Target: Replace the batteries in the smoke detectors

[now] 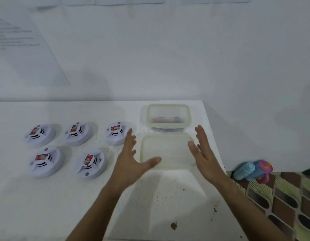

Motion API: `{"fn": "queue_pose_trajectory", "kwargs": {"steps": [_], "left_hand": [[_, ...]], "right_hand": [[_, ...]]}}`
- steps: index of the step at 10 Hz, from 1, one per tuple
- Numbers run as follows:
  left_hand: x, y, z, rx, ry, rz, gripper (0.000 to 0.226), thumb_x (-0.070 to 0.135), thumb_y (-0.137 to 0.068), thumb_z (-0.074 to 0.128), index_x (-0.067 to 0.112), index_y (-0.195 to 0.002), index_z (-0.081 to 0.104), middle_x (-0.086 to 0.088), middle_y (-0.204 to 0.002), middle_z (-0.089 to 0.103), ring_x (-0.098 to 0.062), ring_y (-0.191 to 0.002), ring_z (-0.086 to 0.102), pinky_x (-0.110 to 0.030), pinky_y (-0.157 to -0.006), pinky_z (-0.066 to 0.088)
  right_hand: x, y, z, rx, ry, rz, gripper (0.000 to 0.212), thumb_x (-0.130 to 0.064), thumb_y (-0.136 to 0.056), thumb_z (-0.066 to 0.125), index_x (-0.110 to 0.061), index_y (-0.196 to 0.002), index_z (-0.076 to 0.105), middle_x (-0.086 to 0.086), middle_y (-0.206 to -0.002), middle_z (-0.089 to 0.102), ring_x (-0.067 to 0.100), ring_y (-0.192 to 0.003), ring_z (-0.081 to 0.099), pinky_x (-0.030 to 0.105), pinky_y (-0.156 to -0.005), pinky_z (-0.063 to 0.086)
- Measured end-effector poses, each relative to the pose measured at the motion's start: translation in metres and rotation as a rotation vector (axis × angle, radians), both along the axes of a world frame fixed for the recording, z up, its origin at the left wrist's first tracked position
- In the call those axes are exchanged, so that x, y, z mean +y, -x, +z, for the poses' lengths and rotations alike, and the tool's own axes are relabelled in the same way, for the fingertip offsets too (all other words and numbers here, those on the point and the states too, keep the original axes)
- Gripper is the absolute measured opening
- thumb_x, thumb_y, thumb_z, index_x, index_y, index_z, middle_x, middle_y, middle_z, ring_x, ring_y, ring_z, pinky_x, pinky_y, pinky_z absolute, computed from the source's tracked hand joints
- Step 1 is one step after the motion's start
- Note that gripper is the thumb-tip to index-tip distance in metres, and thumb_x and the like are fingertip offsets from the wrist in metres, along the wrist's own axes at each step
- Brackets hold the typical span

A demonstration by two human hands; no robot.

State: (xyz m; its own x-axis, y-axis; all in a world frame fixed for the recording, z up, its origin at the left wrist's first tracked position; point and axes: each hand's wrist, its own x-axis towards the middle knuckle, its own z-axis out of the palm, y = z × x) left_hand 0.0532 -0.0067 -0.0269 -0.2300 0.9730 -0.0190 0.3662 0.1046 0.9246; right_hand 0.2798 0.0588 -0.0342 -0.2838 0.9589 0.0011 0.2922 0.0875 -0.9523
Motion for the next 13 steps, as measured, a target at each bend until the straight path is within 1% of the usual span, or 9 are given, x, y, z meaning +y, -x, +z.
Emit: {"fn": "queue_pose_trajectory", "kwargs": {"steps": [2,4,6,7,8,9,10,12,13], "left_hand": [[0.090,0.023,0.023,0.004,-0.013,0.018,0.103,0.054,-0.076,0.072,0.034,-0.153,0.006,0.003,-0.156,0.028,-0.012,-0.139,0.034,-0.030,-0.109,0.034],[0.127,0.021,0.009,-0.278,0.065,-0.023,0.052,0.030,-0.098,0.046,0.038,-0.146,0.027,0.004,-0.154,0.032,-0.013,-0.137,0.037,-0.038,-0.116,0.029],[0.107,0.031,-0.002,-0.449,0.088,0.013,0.052,0.035,-0.101,0.043,0.022,-0.150,0.027,0.009,-0.104,0.054,-0.004,-0.099,0.056,-0.013,-0.076,0.049],[0.096,0.031,-0.003,-0.447,0.123,0.004,0.065,0.045,-0.093,0.049,0.021,-0.151,0.028,0.012,-0.125,0.055,-0.001,-0.111,0.054,-0.018,-0.091,0.043],[0.083,0.023,-0.002,-0.368,0.064,-0.022,0.057,0.033,-0.099,0.045,0.031,-0.151,0.021,0.003,-0.149,0.037,-0.002,-0.119,0.047,-0.028,-0.108,0.035],[0.076,0.013,0.005,-0.320,0.080,-0.028,0.086,0.056,-0.073,0.048,0.036,-0.151,0.020,0.009,-0.154,0.029,-0.008,-0.137,0.035,-0.036,-0.117,0.026],[0.081,0.012,0.011,-0.216,0.080,-0.003,0.069,0.041,-0.087,0.050,0.034,-0.151,0.023,0.007,-0.156,0.029,-0.008,-0.142,0.028,-0.028,-0.112,0.022],[0.068,0.047,0.029,0.169,0.025,0.050,0.047,0.029,-0.093,0.059,0.032,-0.138,0.047,0.015,-0.131,0.050,-0.006,-0.117,0.052,-0.018,-0.092,0.036],[0.029,0.079,0.029,0.185,-0.067,0.038,0.029,0.031,-0.088,0.063,0.042,-0.114,0.061,0.023,-0.111,0.063,0.006,-0.097,0.060,-0.013,-0.085,0.044]], "right_hand": [[0.065,0.008,0.022,-0.053,-0.020,-0.003,0.072,-0.053,-0.096,0.043,-0.038,-0.155,0.004,-0.019,-0.162,0.012,0.002,-0.147,0.014,0.028,-0.118,0.015],[0.091,0.013,0.025,0.060,0.164,0.042,0.088,-0.080,-0.078,0.046,-0.048,-0.151,0.008,-0.014,-0.162,0.013,0.004,-0.147,0.019,0.041,-0.123,0.016],[0.073,0.010,0.017,0.121,0.193,0.096,0.082,-0.087,-0.072,0.046,-0.063,-0.142,0.012,-0.020,-0.160,0.017,0.002,-0.145,0.025,0.043,-0.122,0.020],[0.063,0.015,0.015,0.131,0.185,0.087,0.079,-0.088,-0.073,0.044,-0.065,-0.142,0.011,-0.022,-0.161,0.012,0.000,-0.146,0.019,0.044,-0.123,0.017],[0.056,0.021,0.012,0.093,0.140,0.050,0.077,-0.075,-0.083,0.036,-0.051,-0.150,0.006,-0.023,-0.161,0.007,-0.001,-0.147,0.013,0.044,-0.123,0.015],[0.053,0.020,0.011,0.064,0.141,0.044,0.076,-0.070,-0.086,0.036,-0.048,-0.151,0.005,-0.023,-0.161,0.006,0.000,-0.147,0.011,0.041,-0.123,0.014],[0.054,0.016,0.015,0.010,0.137,0.053,0.071,-0.062,-0.093,0.041,-0.044,-0.153,0.008,-0.020,-0.161,0.010,0.002,-0.148,0.012,0.034,-0.120,0.014],[0.060,0.035,0.034,-0.266,-0.112,-0.069,0.056,-0.039,-0.097,0.055,-0.025,-0.148,0.036,-0.004,-0.162,0.017,0.013,-0.151,0.007,0.037,-0.121,0.015],[0.033,0.078,0.026,-0.210,-0.443,-0.071,0.048,-0.034,-0.091,0.060,-0.010,-0.132,0.056,0.013,-0.150,0.042,0.022,-0.144,0.028,0.031,-0.119,0.022]]}}
